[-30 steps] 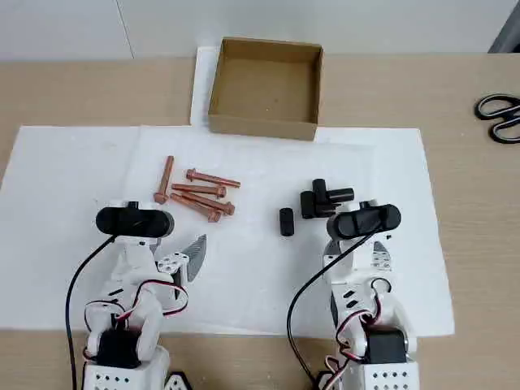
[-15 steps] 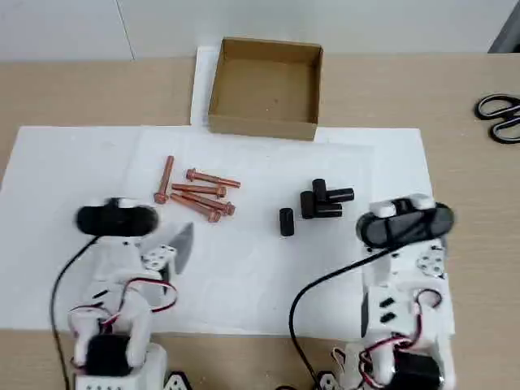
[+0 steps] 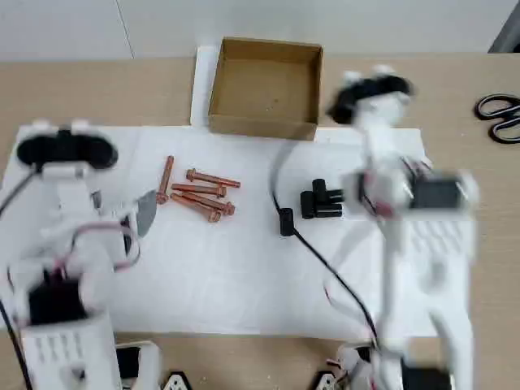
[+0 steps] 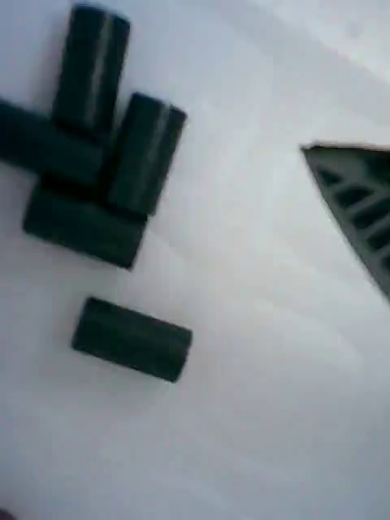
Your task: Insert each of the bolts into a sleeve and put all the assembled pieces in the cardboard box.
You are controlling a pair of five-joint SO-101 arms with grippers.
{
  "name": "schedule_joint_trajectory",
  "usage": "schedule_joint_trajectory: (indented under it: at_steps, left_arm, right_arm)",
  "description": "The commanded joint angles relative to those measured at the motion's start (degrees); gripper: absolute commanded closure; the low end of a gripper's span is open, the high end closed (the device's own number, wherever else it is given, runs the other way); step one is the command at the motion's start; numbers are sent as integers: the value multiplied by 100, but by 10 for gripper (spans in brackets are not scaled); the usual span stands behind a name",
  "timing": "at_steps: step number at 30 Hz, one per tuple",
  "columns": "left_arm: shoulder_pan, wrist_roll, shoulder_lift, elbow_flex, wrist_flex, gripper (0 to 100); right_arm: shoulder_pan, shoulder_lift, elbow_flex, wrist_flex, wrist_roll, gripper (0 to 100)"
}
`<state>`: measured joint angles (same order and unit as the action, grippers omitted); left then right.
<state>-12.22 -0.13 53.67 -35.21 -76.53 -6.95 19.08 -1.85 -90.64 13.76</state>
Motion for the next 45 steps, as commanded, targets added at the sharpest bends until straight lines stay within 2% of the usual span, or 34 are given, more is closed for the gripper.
schedule_joint_trajectory:
  at_steps: [1,4,13,21,30,45]
  left_arm:
    - [-9,0,-1327,1024,-413,727]
    - [9,0,-1714,1209,-545,727]
    - [0,-18,-1767,734,-510,727]
    - [0,-26,-1767,602,-510,727]
    - [0,-26,-1767,602,-519,727]
    - [0,-26,-1767,602,-510,727]
  right_arm:
    - [-734,-1358,976,-242,-53,788]
    - [-1130,-2114,985,-101,-343,789]
    - [-1305,-3749,993,778,-1160,790]
    - [-1763,-3837,993,910,-1407,790]
    - [-1780,-3846,967,892,-1688,790]
    - [-2026,-3802,1609,207,-1846,790]
